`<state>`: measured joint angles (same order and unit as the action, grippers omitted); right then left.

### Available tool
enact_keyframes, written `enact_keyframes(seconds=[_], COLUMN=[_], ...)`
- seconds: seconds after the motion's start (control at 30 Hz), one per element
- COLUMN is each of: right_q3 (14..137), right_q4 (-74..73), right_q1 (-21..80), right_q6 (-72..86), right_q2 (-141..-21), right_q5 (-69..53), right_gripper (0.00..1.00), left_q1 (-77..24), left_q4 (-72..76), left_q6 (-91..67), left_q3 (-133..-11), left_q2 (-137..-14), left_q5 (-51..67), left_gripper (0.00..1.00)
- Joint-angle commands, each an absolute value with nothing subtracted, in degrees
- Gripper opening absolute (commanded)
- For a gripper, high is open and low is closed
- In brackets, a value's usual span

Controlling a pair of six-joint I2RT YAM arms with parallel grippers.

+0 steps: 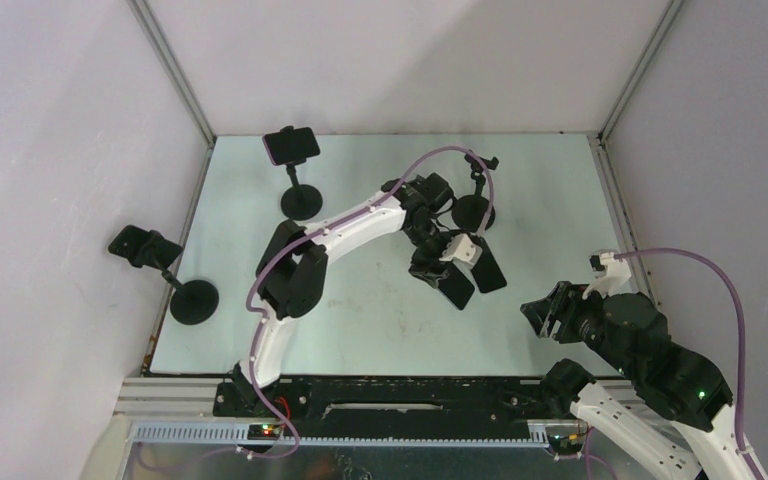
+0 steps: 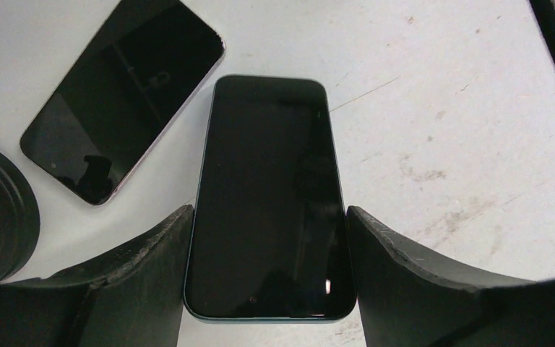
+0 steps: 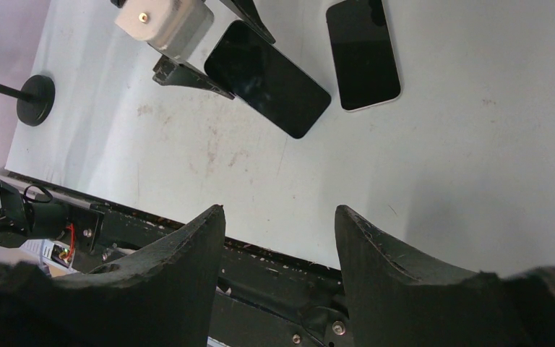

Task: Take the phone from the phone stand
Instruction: Place the phone at the center of the board.

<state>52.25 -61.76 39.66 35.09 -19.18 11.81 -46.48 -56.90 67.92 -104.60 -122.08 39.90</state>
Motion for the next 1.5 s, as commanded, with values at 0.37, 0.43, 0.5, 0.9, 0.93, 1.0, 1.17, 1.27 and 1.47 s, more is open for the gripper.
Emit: enact_keyframes(seconds=[0.37,0.43,0.5,0.9,0.93,1.0,1.17,1.27,1.47], right_q3=[52.2,52.2,52.2,52.2,52.2,52.2,52.2,52.2,52.2], right_q4=[-61.2,-61.2,-61.2,-61.0,-61.0,-61.1,-61.1,-61.1,-61.0], right_q1=[39.7,39.7,39.7,39.8,39.7,39.7,39.7,39.7,39.8], right_q6=[34.5,34.4,34.5,34.2,34.2,34.1,34.3,34.1,34.0], right_q2=[-19.1,-19.2,-19.3,-20.0,-20.0,-20.1,-19.7,-20.0,-20.4], right_q5=[11.9,11.9,11.8,11.5,11.4,11.3,11.5,11.4,11.3], right_gripper=[0.60,0.60,0.60,0.60,0.60,0.60,0.60,0.60,0.60], left_q1=[-48.8,-48.9,-48.9,-49.0,-49.0,-49.1,-49.7,-50.2,-50.4], left_q4=[-65.2,-64.1,-63.1,-61.2,-60.5,-58.6,-55.2,-52.7,-50.4], left_q6=[68.7,67.7,66.9,62.0,61.8,61.4,61.0,60.7,59.3], left_q3=[-114.0,-112.7,-111.7,-110.8,-109.9,-109.0,-107.6,-105.9,-105.4], left_q2=[-128.5,-128.3,-128.2,-129.1,-128.9,-128.6,-128.3,-127.7,-127.6], left_q5=[31.8,32.2,32.0,31.2,30.0,27.8,21.0,17.9,16.7], left_gripper=[0.02,0.03,0.03,0.11,0.12,0.13,0.18,0.24,0.39])
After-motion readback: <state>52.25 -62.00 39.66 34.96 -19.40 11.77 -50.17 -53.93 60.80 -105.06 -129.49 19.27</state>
